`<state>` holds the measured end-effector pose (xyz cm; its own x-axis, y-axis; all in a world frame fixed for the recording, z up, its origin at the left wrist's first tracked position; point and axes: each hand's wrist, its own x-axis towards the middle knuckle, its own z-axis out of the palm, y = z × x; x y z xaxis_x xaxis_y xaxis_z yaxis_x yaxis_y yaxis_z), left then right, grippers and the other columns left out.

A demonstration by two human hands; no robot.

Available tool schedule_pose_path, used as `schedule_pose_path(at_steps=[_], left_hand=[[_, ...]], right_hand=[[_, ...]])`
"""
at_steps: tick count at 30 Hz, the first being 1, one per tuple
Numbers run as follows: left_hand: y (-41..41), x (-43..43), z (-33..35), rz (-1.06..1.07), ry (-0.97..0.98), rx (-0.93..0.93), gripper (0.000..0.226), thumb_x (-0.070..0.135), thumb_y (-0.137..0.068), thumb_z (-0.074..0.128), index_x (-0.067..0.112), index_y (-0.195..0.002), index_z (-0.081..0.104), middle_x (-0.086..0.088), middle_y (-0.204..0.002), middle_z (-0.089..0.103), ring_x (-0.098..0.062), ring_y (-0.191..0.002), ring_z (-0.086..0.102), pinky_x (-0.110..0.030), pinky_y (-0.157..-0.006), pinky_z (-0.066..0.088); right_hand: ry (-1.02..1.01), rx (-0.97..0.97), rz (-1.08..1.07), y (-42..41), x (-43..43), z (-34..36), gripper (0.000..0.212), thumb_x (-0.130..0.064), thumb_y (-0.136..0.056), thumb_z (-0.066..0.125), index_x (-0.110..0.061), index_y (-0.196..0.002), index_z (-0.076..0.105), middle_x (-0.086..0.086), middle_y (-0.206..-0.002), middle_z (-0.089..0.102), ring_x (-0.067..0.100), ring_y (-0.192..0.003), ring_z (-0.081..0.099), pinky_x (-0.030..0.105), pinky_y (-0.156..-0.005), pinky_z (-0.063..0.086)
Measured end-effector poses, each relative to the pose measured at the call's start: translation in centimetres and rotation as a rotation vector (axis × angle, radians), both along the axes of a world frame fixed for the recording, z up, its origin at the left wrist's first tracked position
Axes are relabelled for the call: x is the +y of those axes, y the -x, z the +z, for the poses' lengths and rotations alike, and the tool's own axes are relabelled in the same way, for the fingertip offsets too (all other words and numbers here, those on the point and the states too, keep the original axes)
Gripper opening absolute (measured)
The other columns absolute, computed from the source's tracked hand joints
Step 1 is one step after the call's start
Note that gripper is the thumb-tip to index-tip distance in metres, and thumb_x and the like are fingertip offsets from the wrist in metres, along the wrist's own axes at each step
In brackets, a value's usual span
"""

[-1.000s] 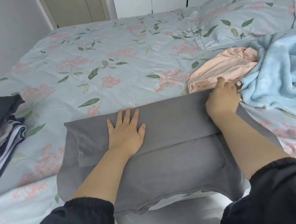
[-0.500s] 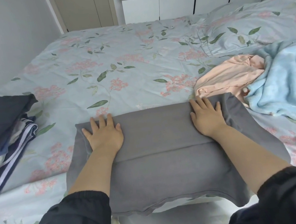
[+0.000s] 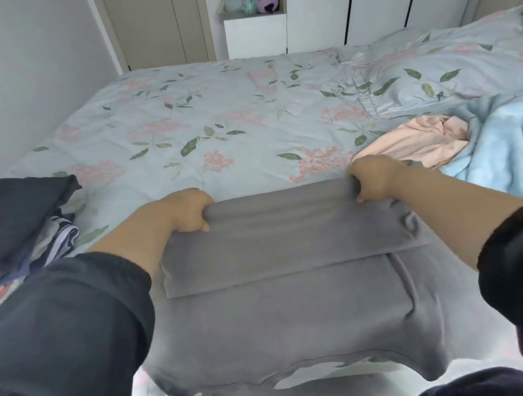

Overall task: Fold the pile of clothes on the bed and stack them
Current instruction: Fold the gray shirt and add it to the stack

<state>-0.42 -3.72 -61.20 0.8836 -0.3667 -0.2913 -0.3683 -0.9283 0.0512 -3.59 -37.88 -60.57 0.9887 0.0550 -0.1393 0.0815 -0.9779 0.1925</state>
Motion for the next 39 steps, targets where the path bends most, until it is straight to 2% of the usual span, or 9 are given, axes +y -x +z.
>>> schedule_pose_path(at_steps=[2,6,12,20,27,32,36,37,39], left_hand=[[-1.1,0.3,2.7,-0.004,-0.001,-0.125,0.017,0.022,-0.084,0.069,0.018,-0.092,0.055,-0.008,-0.103,0.058,-0.027,-0.099,0.054,-0.032,-0.079,0.043],[-2.8,0.1,7.1,0.042,-0.067,-0.44,0.02,0.026,-0.087,0.065,0.014,-0.101,0.058,-0.013,-0.108,0.06,-0.033,-0.102,0.056,-0.033,-0.073,0.041],[-2.0,-1.7,5.2,0.145,-0.189,-0.641,0.017,0.005,-0.092,0.052,0.008,-0.109,0.054,-0.016,-0.109,0.062,-0.037,-0.101,0.059,-0.035,-0.068,0.036],[3.4,0.8,2.0,0.104,0.167,-0.828,0.021,-0.003,-0.076,0.057,0.0,-0.097,0.055,-0.019,-0.091,0.055,-0.038,-0.087,0.054,-0.038,-0.06,0.033],[10.9,2.4,-1.6,-0.15,0.264,-0.752,0.026,-0.016,-0.057,0.065,0.002,-0.072,0.053,-0.018,-0.072,0.053,-0.036,-0.071,0.056,-0.037,-0.05,0.039],[13.6,3.3,-3.9,-0.13,0.081,-0.384,0.026,0.0,-0.072,0.057,0.019,-0.07,0.04,-0.007,-0.083,0.056,-0.03,-0.081,0.055,-0.034,-0.061,0.038],[14.7,3.2,-2.7,-0.09,0.175,-0.553,0.021,0.003,-0.068,0.061,0.019,-0.067,0.047,-0.006,-0.077,0.059,-0.031,-0.075,0.057,-0.03,-0.059,0.038],[15.1,2.9,-2.1,-0.059,0.143,-0.492,0.021,0.005,-0.07,0.061,0.02,-0.065,0.046,-0.004,-0.075,0.059,-0.029,-0.075,0.056,-0.03,-0.059,0.038],[15.6,2.6,-1.5,-0.016,-0.016,-0.093,0.026,0.014,-0.077,0.064,0.02,-0.063,0.043,0.002,-0.067,0.052,-0.021,-0.067,0.05,-0.029,-0.057,0.035]], right_hand=[[-0.037,-0.161,0.009,-0.3,-0.3,2.3,0.015,-0.018,-0.08,0.065,-0.013,-0.089,0.054,0.014,-0.108,0.062,0.032,-0.101,0.057,0.031,-0.078,0.041],[-0.007,-0.516,0.023,-2.1,-0.3,5.9,0.014,-0.008,-0.08,0.061,-0.007,-0.093,0.057,0.02,-0.098,0.064,0.037,-0.094,0.059,0.036,-0.081,0.036],[0.076,-0.557,-0.011,-1.9,-0.1,3.8,0.024,0.003,-0.075,0.056,-0.002,-0.098,0.056,0.019,-0.097,0.061,0.035,-0.094,0.057,0.041,-0.095,0.03],[-0.084,-0.735,-0.054,4.5,-0.8,2.1,0.031,0.008,-0.057,0.059,0.001,-0.087,0.058,0.02,-0.089,0.058,0.037,-0.091,0.051,0.044,-0.089,0.029],[-0.198,-0.737,0.048,11.6,-1.1,-1.3,0.029,0.008,-0.048,0.063,-0.001,-0.075,0.057,0.018,-0.076,0.057,0.037,-0.079,0.052,0.041,-0.071,0.032],[-0.279,-0.616,0.212,15.5,-1.0,-3.7,0.029,0.013,-0.041,0.06,-0.003,-0.064,0.054,0.017,-0.066,0.055,0.036,-0.068,0.053,0.033,-0.062,0.027],[-0.4,-0.622,0.168,17.5,-1.4,-5.1,0.028,0.013,-0.041,0.06,-0.003,-0.061,0.051,0.014,-0.062,0.052,0.034,-0.064,0.051,0.032,-0.059,0.027],[-0.411,-0.574,0.149,17.7,-1.4,-5.4,0.026,0.012,-0.044,0.062,-0.004,-0.062,0.051,0.014,-0.063,0.053,0.035,-0.065,0.052,0.033,-0.058,0.029],[-0.426,-0.33,0.071,17.8,-1.3,-5.3,0.02,0.007,-0.057,0.063,-0.008,-0.065,0.052,0.011,-0.07,0.057,0.035,-0.074,0.054,0.035,-0.061,0.036]])
